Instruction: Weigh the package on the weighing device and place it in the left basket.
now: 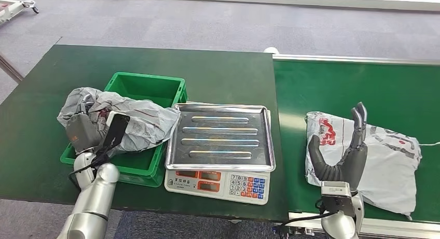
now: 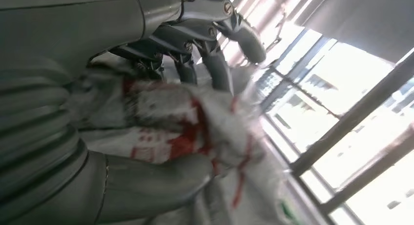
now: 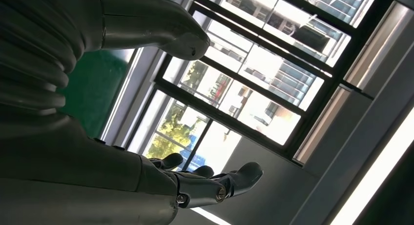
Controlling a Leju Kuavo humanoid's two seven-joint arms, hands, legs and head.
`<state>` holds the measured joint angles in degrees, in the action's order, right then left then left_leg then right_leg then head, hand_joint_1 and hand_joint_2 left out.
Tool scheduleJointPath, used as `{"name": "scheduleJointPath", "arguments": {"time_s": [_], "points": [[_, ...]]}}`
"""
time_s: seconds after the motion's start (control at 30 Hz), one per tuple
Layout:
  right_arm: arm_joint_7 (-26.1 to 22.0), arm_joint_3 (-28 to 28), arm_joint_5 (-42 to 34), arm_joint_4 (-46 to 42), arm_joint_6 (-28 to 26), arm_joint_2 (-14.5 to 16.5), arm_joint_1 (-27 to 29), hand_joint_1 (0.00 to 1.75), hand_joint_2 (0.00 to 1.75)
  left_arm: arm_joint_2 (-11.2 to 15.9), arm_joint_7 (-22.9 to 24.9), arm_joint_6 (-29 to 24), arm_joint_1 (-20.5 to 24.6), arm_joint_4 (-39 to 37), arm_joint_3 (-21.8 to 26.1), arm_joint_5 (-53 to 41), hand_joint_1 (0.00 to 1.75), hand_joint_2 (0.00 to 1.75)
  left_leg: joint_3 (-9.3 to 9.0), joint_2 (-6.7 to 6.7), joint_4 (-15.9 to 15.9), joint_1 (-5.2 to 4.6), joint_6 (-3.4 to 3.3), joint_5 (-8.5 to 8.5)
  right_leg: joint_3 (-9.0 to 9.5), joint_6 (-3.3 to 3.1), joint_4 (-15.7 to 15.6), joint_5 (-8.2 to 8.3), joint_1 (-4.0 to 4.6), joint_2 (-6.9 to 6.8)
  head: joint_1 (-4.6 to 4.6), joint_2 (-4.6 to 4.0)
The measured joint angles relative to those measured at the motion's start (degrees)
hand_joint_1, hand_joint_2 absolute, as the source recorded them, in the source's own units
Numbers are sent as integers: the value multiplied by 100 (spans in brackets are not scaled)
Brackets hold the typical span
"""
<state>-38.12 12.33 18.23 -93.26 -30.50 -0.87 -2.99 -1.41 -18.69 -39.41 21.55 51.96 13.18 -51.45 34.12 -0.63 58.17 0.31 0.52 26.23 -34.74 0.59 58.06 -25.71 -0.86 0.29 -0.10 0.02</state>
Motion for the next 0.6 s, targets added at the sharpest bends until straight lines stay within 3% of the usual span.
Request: {"name": "scheduleJointPath", "arguments": {"time_s": [0.13, 0.2, 0.43, 0.6], "points": [[-44, 0, -99, 0, -63, 0, 0, 0, 175, -181, -1558, -64, -142, 484, 30, 1381, 0, 175, 3, -3, 0, 0, 0, 1, -1, 0, 0, -1, 0, 0, -1, 0], [-62, 0, -150, 1, -98, 0, 0, 0, 175, -270, -1957, -70, -218, 700, 47, 1988, 0, 175, 3, -2, 0, 0, 1, 3, -2, 0, 0, -2, 0, 0, -1, 0], [-115, 0, -247, 2, -192, 0, 16, 0, 175, -553, -2157, -70, -653, 2030, 0, 2829, 0, 175, 3, 8, 0, 1, 2, 9, -9, -1, 0, -4, 1, 8, -1, 0], [-108, 0, -262, 2, -168, 0, 17, 0, 175, -579, -2160, -70, -826, 2663, -339, 3453, 0, 175, 4, 8, 0, 0, 1, 9, -8, -2, 0, -5, 1, 8, -1, 0]]}}
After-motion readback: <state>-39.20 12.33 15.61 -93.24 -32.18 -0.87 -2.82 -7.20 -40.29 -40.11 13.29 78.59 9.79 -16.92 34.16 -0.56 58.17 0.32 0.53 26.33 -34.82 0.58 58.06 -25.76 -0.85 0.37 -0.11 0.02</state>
